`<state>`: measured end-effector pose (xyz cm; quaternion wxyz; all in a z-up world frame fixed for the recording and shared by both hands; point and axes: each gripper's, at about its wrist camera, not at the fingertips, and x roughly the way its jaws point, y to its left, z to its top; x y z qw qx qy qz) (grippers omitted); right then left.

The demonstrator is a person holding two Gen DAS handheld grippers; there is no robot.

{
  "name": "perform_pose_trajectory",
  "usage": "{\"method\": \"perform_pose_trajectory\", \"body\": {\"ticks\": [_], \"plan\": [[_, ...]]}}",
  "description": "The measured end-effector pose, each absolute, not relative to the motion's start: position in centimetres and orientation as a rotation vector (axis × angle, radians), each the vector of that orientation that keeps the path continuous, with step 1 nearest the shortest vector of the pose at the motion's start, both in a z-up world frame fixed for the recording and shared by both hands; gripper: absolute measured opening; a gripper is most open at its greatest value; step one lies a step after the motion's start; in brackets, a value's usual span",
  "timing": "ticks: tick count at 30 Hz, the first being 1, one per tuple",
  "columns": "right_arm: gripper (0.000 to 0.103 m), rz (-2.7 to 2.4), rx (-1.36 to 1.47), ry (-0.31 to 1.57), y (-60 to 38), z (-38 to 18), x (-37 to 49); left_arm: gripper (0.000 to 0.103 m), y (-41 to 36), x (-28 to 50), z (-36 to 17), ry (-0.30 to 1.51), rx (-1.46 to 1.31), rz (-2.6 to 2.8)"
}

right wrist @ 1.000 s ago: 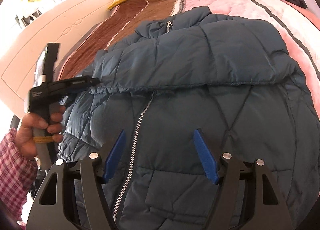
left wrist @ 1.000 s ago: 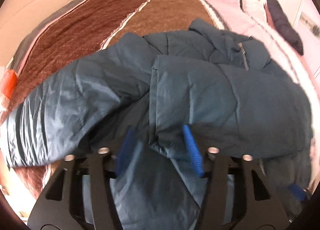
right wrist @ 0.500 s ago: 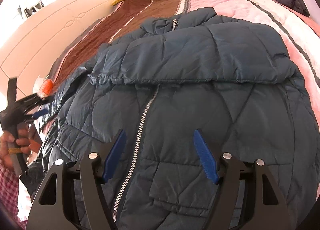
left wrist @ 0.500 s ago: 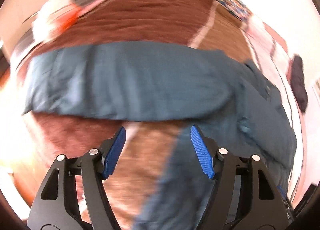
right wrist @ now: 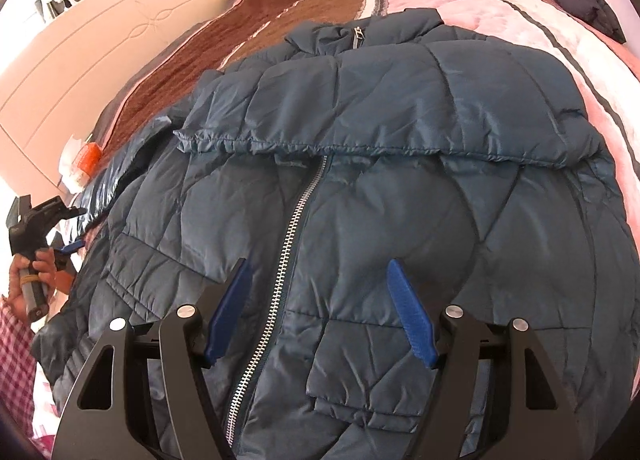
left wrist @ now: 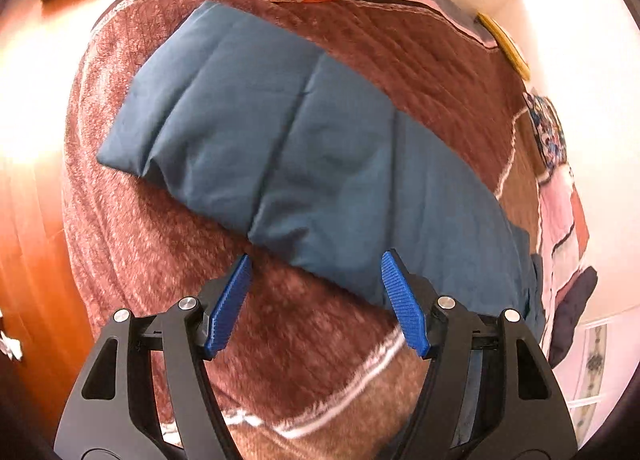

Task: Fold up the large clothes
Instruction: 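Grasp the sleeve nearest the left gripper and fold it across the jacket body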

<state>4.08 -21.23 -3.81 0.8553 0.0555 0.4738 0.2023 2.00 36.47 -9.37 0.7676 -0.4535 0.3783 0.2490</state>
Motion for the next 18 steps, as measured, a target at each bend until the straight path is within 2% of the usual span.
{"method": "perform_pose_trajectory", "body": {"ticks": [5, 7, 9, 10, 12, 15, 18], "plan": [[0.069, 0.426, 0.102, 1.002, -20.8, -4.0, 4.2, 0.067, 37.8, 2.3, -9.8, 0.776, -1.004, 0.562], [0.069, 0.428, 0.100, 1.003, -20.7, -4.1, 4.2, 0.056, 38.3, 2.4, -10.0, 0.770, -1.010, 0.586], [0.069, 0.430, 0.099, 1.003, -20.6, -4.0, 4.2, 0.034, 38.6, 2.6, -10.3, 0.782, -0.987, 0.617], [0.069, 0.431, 0.100, 1.001, -20.5, -4.0, 4.2, 0.029, 38.7, 2.5, -10.3, 0.782, -0.977, 0.624], [0.069, 0.431, 0.101, 0.996, -20.5, -3.9, 4.2, 0.012, 38.8, 2.4, -9.6, 0.760, -0.950, 0.620], [0.069, 0.431, 0.110, 0.990, -20.7, -3.8, 4.2, 0.007, 38.1, 2.2, -7.3, 0.708, -0.876, 0.627], [0.069, 0.430, 0.131, 0.981, -21.2, -3.5, 4.2, 0.007, 36.7, 2.8, -3.3, 0.648, -0.751, 0.618]]}}
